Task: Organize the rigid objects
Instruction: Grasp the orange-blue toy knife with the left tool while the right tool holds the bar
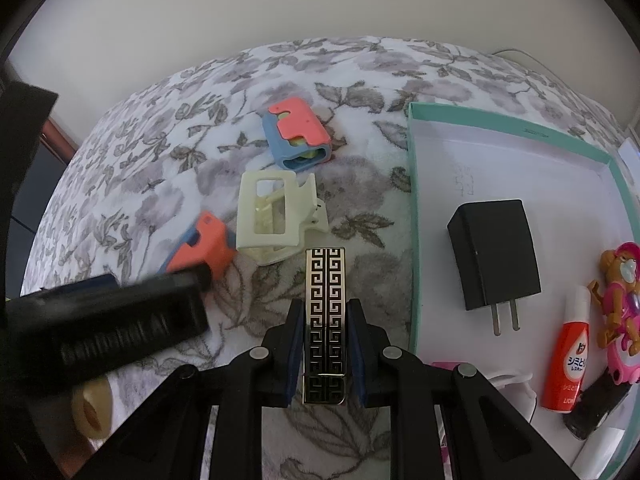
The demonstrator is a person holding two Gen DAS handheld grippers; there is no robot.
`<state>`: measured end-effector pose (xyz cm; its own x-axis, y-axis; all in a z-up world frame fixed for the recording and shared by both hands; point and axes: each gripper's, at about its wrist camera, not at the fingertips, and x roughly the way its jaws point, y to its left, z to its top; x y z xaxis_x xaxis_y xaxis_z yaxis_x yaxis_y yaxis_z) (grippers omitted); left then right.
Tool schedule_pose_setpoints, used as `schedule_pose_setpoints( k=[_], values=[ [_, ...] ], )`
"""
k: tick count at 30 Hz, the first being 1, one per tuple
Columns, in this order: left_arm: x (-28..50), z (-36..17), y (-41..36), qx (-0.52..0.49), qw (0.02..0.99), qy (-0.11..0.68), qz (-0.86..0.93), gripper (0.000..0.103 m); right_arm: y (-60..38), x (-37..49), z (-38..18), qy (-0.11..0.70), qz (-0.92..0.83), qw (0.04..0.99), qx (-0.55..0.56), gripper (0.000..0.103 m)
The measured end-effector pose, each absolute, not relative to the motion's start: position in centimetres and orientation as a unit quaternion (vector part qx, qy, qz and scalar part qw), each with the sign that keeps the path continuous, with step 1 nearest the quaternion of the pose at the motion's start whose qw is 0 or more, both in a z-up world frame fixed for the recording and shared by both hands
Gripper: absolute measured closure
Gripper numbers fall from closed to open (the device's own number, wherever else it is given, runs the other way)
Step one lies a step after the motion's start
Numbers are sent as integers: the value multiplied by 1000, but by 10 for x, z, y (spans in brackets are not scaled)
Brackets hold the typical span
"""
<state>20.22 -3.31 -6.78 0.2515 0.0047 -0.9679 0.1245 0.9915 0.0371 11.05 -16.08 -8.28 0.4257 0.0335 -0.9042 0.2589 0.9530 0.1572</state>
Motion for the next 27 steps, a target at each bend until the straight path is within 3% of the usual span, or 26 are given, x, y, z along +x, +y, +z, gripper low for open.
schedule_pose_setpoints(
  k=[7, 16, 20, 27],
  values=[
    [207, -67, -14, 4, 790, 613, -13, 6, -160, 111, -83, 532, -68, 833, 134, 81],
    [212, -75, -27, 19, 788, 615, -18, 9, -156, 112, -83, 532, -71, 835, 116, 81],
    [213, -83, -27, 6, 784, 620, -27, 30, -153, 112, -84, 532, -73, 837, 101, 81],
    [207, -87, -33, 15, 785, 619, -28, 53, -147, 110, -86, 526, -80, 843, 75, 80]
  ],
)
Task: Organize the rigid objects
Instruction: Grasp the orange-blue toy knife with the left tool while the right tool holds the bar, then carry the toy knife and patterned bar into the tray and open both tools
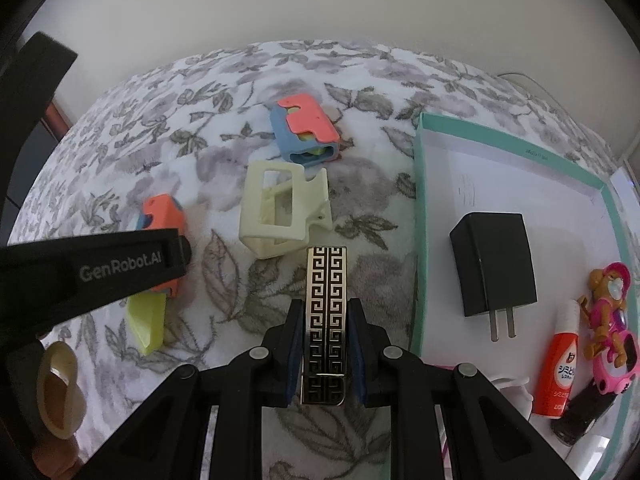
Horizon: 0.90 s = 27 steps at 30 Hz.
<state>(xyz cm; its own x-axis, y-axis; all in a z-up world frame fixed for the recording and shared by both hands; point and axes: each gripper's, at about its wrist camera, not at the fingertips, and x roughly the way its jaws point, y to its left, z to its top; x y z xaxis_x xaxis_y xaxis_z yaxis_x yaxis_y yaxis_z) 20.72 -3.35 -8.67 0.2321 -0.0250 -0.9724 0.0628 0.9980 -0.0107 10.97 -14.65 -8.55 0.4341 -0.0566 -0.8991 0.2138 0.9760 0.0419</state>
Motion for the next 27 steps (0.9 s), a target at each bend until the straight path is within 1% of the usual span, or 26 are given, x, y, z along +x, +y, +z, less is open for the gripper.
schedule_pose_setpoints(
  k=[12, 16, 17, 18, 23, 27],
  values=[
    [206, -89, -42, 31, 784, 620, -17, 54, -140, 107, -86, 515, -84, 851, 51, 80],
    [204, -89, -47, 54, 787, 614, -16, 54, -141, 105, -86, 515, -82, 852, 52, 80],
    [204, -88, -49, 57, 788, 613, -15, 57, -141, 105, -86, 515, -81, 852, 54, 80],
    [204, -88, -50, 57, 787, 614, -18, 59, -142, 105, -85, 515, -80, 851, 59, 80],
    [204, -87, -50, 48, 784, 619, -18, 59, -147, 105, -84, 516, -73, 849, 84, 81],
    [206, -82, -44, 23, 780, 624, -28, 59, -158, 105, -81, 519, -68, 842, 128, 81]
  ],
)
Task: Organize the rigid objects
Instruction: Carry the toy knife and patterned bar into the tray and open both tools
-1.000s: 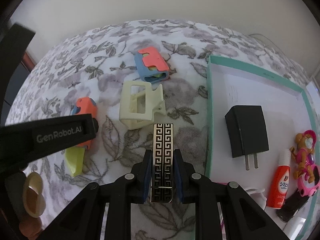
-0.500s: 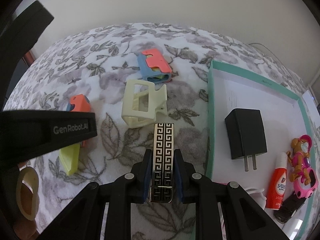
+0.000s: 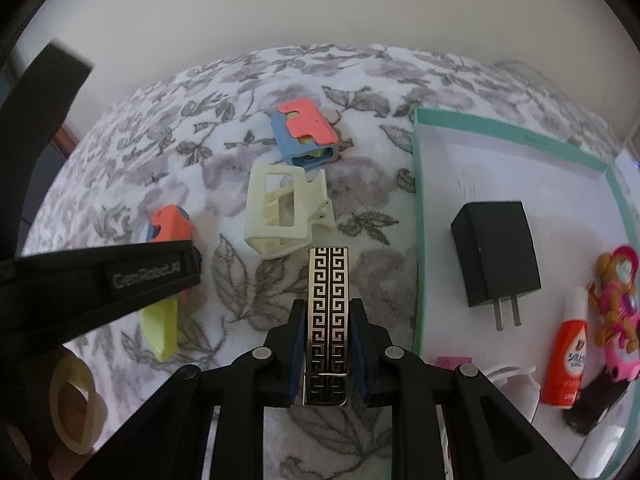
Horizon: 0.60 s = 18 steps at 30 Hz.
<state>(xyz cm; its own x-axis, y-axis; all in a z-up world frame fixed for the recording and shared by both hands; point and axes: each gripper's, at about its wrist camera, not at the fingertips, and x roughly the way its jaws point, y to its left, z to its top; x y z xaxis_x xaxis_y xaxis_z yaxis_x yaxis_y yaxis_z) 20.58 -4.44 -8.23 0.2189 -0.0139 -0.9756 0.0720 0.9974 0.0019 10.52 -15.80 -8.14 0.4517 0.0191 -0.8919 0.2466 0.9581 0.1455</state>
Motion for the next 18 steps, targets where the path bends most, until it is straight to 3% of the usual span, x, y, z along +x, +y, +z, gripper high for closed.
schedule_pose_setpoints(
  k=[9, 18],
  values=[
    [205, -42, -28, -5, 800, 599, -41, 59, -168, 100, -57, 492, -62, 852, 167, 81],
    [197, 22, -21, -31, 840, 538, -55, 59, -193, 84, 4, 414, -80, 886, 194, 81]
  ],
)
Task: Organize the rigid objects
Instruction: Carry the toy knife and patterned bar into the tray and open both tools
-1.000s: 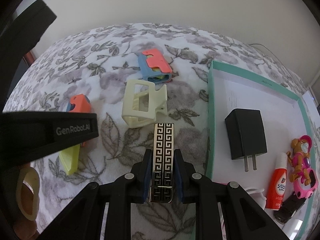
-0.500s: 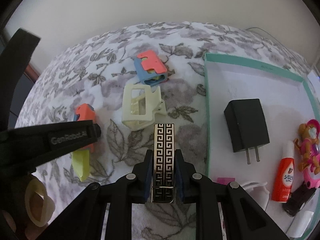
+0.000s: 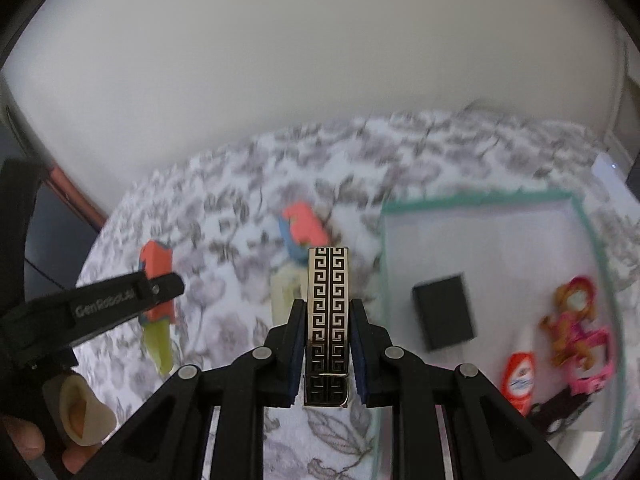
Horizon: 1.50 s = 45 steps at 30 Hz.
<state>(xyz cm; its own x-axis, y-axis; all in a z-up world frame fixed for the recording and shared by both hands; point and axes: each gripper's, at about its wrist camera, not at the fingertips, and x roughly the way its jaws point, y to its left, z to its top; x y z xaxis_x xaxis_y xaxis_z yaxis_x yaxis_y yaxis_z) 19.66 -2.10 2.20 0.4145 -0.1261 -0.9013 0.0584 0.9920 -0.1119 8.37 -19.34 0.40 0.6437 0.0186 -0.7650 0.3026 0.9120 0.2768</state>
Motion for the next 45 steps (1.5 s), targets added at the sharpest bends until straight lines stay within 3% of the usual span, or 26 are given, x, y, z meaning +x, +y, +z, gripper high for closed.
schedule_pose_setpoints(
  k=[8, 21, 32, 45],
  values=[
    [183, 53, -46, -20, 858, 506, -82, 59, -242, 61, 34, 379, -139, 890, 212, 81],
    [149, 56, -133, 22, 835, 516, -190, 59, -321, 23, 36, 380, -237, 867, 220, 81],
    [115, 17, -202, 95, 795, 547, -244, 59, -326, 26, 14, 409, -231, 854, 222, 81],
    [119, -26, -207, 94, 761, 596, -238, 59, -334, 31, -31, 469, -221, 818, 248, 81]
  ],
)
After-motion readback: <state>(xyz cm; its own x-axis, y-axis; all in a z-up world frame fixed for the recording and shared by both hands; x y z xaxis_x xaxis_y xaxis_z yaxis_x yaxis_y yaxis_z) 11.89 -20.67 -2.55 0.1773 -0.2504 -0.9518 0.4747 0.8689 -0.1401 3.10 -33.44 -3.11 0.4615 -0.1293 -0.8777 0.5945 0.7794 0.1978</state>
